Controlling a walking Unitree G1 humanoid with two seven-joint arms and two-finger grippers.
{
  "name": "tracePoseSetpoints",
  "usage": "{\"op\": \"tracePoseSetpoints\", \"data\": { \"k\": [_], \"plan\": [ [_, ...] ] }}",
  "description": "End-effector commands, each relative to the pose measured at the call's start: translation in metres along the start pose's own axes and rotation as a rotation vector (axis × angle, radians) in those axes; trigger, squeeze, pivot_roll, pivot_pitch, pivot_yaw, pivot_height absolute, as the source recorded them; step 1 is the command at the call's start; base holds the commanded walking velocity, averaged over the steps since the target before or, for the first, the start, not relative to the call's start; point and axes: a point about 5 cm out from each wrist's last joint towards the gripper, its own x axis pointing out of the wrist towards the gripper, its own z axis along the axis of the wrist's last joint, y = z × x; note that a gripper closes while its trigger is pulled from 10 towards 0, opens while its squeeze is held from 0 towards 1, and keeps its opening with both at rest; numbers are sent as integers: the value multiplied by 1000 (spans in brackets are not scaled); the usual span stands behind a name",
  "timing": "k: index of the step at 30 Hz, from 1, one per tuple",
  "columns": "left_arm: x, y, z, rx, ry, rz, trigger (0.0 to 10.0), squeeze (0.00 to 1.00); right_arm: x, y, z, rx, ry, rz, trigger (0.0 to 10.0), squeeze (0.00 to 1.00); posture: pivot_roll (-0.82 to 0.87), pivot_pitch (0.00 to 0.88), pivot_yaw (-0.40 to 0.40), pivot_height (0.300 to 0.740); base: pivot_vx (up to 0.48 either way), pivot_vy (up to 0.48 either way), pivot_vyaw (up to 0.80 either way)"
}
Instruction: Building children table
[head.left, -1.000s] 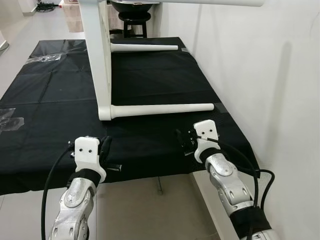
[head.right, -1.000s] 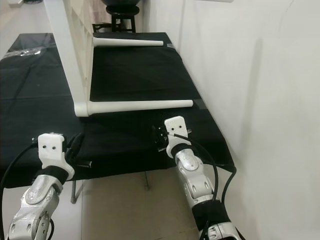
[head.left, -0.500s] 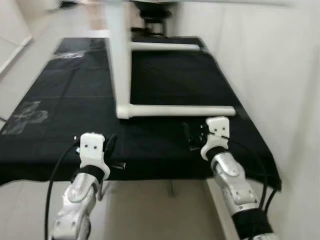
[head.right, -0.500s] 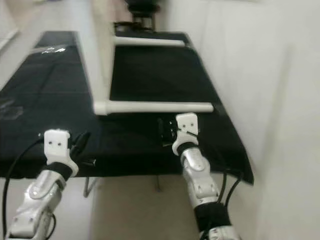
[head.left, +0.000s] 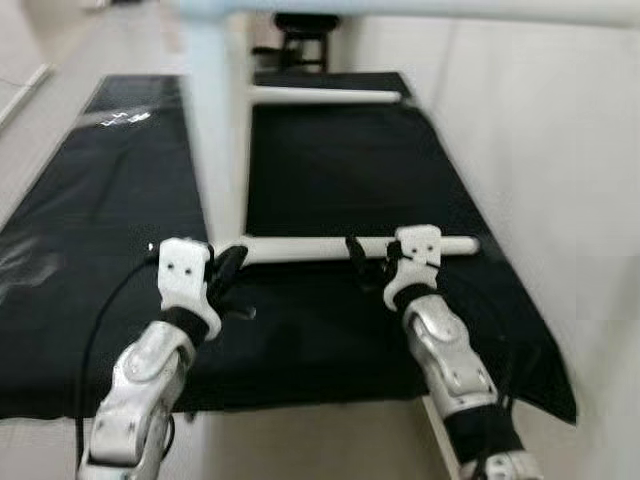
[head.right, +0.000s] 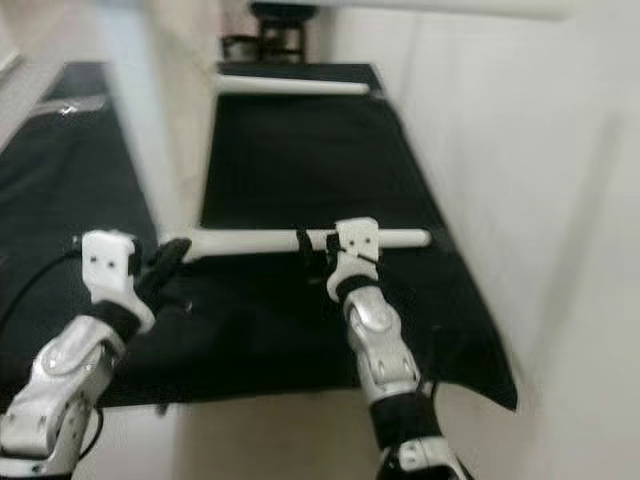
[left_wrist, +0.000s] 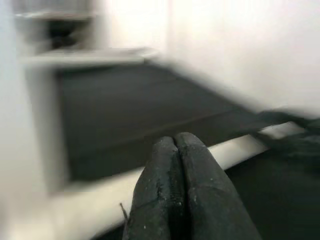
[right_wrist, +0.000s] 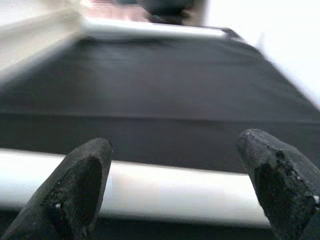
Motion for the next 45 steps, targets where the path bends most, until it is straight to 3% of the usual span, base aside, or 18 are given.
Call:
{"op": "tracePoseSetpoints", "data": {
  "k": [1,8,14,19,23,29,32,35,37,41,45],
  "plan": [
    [-7,9,-3,0,30,25,10000,0,5,21,9,18,-40,63,10000,0,78,138,-59,740,330,0,0],
    [-3,2,-4,-20,47,-10,10000,0,5,22,10,17,-45,70,10000,0,76,141,-57,740,130,0,0],
    [-10,10,-24,-13,138,188,10000,0,4,18,14,-14,-60,86,10000,0,75,148,-53,740,0,0,0],
    [-13,8,-31,-42,178,227,10000,0,4,14,19,-97,-68,130,10000,0,74,149,-54,740,0,0,480],
    [-13,16,-35,-52,210,300,10000,0,4,4,37,-93,-136,159,10000,0,68,153,-55,740,0,0,400],
    [-8,16,-35,-82,193,286,10000,0,1,-4,60,-158,-192,184,10000,0,54,156,-59,740,0,0,0],
    [-2,10,-31,-127,170,206,10000,0,-1,-14,71,-197,-208,187,10000,0,52,156,-61,740,0,0,0],
    [4,-10,-27,-206,170,-8,10000,0,-9,-33,81,-242,-208,210,10000,0,44,159,-61,740,0,0,0],
    [4,-13,-26,-217,175,-46,10000,0,-10,-37,82,-240,-205,213,10000,0,44,159,-61,740,0,0,0],
    [-2,-36,-27,-232,226,-290,10000,0,-22,-53,93,-292,-196,292,10000,0,30,162,-58,740,0,0,0],
    [3,-30,-27,-188,226,-283,10000,0,-29,-53,103,-318,-195,373,10000,0,23,164,-51,740,0,0,0]
  ]
}}
